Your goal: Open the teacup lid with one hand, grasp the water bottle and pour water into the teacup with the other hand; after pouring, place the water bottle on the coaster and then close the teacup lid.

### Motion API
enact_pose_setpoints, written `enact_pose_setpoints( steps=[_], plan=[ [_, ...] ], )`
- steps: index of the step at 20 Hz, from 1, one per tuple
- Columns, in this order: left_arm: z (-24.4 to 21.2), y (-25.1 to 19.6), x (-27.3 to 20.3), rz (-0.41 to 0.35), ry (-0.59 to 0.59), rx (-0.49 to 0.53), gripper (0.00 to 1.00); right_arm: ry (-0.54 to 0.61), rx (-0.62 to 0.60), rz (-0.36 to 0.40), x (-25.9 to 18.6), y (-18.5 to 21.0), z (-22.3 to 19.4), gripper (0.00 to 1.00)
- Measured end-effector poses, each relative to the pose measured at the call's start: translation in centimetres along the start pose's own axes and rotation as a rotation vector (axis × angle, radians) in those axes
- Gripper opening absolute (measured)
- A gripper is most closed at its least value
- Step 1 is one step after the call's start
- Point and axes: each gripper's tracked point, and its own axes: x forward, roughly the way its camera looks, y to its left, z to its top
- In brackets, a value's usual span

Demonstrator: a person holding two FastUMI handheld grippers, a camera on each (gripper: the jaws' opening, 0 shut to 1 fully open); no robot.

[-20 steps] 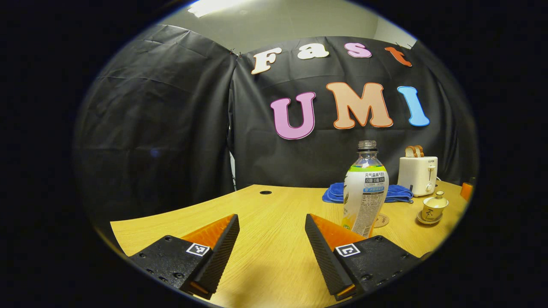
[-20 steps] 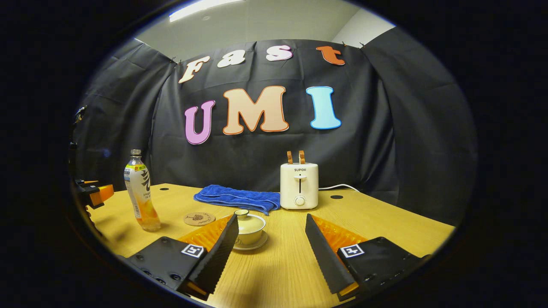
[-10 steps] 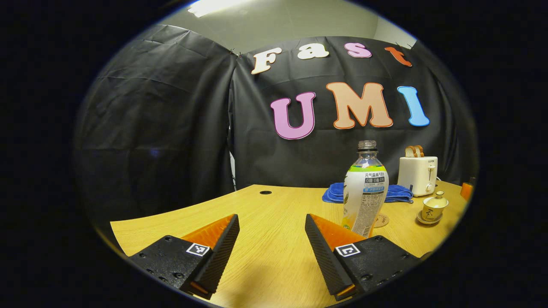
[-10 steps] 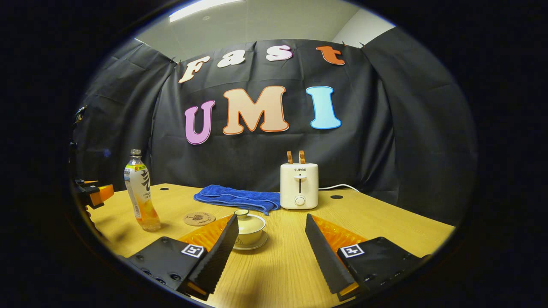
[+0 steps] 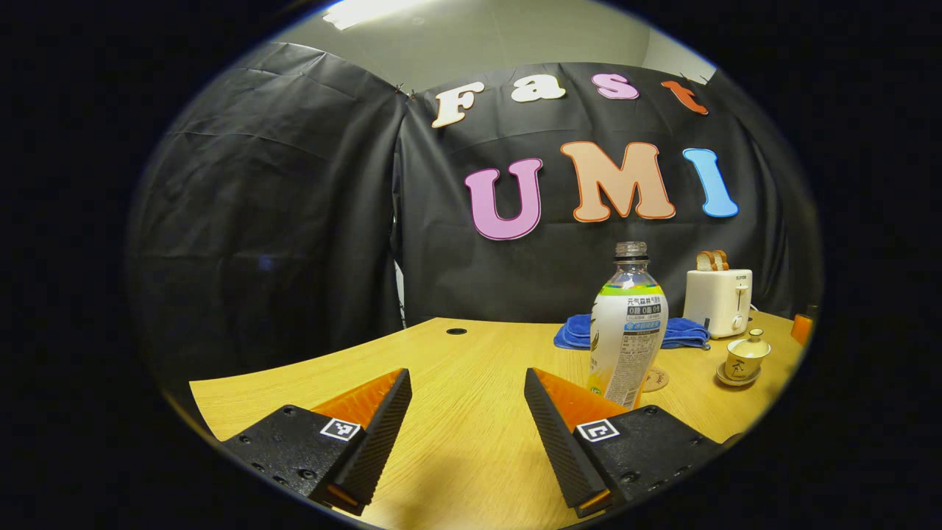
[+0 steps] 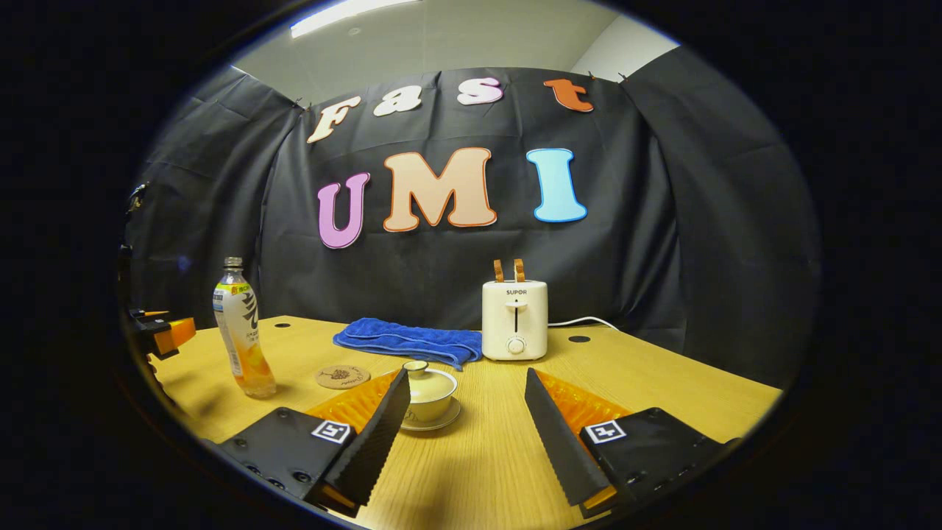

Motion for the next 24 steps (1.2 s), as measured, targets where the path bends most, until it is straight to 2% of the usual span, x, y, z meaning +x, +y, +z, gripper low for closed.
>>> enact_pose_setpoints(
  steps=[2,5,7,9,13,14,17,18,23,24],
  plan=[
    [0.0,0.0,0.0,0.000,0.000,0.000,0.90,0.001,0.001,0.010,0.3,0.4,0.0,0.98],
    [0.1,0.0,0.0,-0.001,0.001,0.000,0.90,0.006,0.004,0.094,1.2,2.5,-0.2,1.00],
    [0.0,-0.1,0.0,-0.003,0.001,-0.001,0.90,0.012,0.006,0.130,1.9,3.2,-0.3,0.98],
    [0.1,-0.1,0.0,-0.004,0.001,-0.001,0.90,0.010,0.006,0.128,2.8,3.3,-0.2,0.96],
    [0.1,-0.1,0.0,-0.005,0.001,-0.001,0.90,0.013,0.007,0.150,4.2,4.4,-0.3,1.00],
    [0.1,-0.1,-0.1,-0.006,0.001,-0.001,0.90,0.016,0.007,0.151,4.6,4.6,-0.3,0.96],
    [0.1,-0.1,-0.1,-0.007,0.002,-0.001,0.90,0.022,0.006,0.154,5.9,5.3,-0.6,0.98],
    [0.1,-0.1,-0.1,-0.007,0.001,-0.001,0.90,0.025,0.006,0.155,6.4,5.5,-0.6,0.96],
    [0.2,-0.2,-0.1,-0.009,0.002,0.000,0.90,0.086,0.003,0.178,8.2,6.5,-1.7,0.98],
    [0.1,-0.2,-0.1,-0.009,0.002,0.000,0.90,0.103,0.000,0.186,8.6,6.7,-2.0,0.96]
  ],
)
